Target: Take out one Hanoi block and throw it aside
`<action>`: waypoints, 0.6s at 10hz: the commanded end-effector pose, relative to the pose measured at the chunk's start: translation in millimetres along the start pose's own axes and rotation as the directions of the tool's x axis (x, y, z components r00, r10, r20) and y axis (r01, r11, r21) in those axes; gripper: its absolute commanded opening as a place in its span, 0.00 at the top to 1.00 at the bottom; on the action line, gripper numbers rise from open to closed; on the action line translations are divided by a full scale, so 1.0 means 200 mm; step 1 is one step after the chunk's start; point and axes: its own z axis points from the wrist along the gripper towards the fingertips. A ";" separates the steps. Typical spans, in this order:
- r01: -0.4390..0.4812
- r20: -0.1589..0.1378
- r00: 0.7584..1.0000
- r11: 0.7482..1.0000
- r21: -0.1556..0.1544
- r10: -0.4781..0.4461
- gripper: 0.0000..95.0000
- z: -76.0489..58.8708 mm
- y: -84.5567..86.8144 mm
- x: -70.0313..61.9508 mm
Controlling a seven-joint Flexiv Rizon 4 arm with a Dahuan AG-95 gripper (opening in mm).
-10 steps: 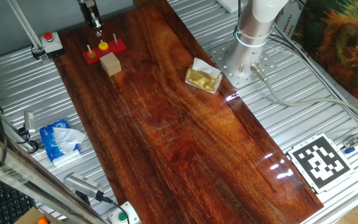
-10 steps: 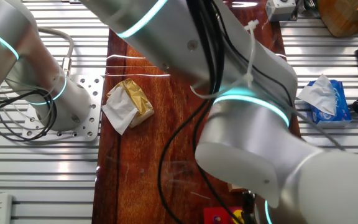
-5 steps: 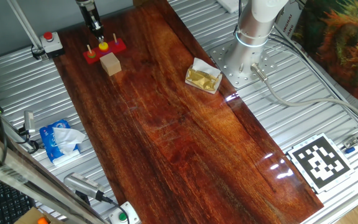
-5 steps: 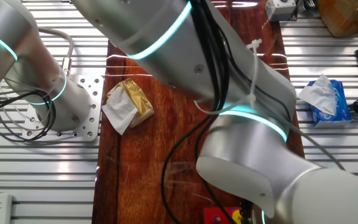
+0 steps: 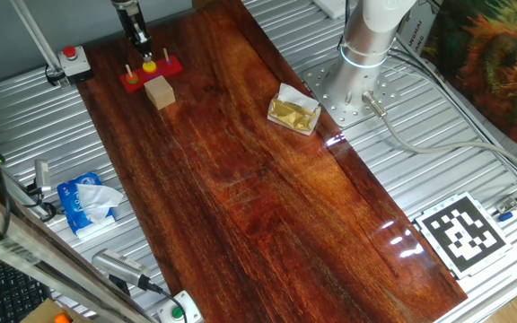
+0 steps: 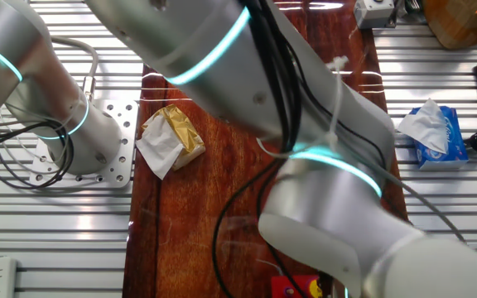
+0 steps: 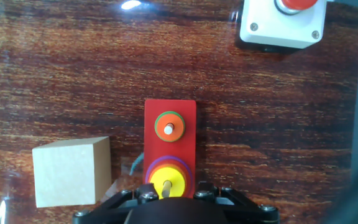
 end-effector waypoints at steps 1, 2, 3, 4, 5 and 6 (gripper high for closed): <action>-0.001 0.010 1.000 1.000 -0.019 0.001 0.60 0.04 0.01 0.00; 0.000 0.015 1.000 1.000 -0.018 0.000 0.60 0.06 0.02 0.00; 0.000 0.016 1.000 1.000 -0.016 0.000 0.60 0.08 0.03 0.00; -0.003 0.018 1.000 1.000 -0.015 0.003 0.60 0.09 0.04 0.00; -0.002 0.015 1.000 1.000 -0.012 0.002 0.60 0.09 0.04 0.00; -0.004 0.015 1.000 1.000 -0.012 0.005 0.60 0.09 0.04 0.00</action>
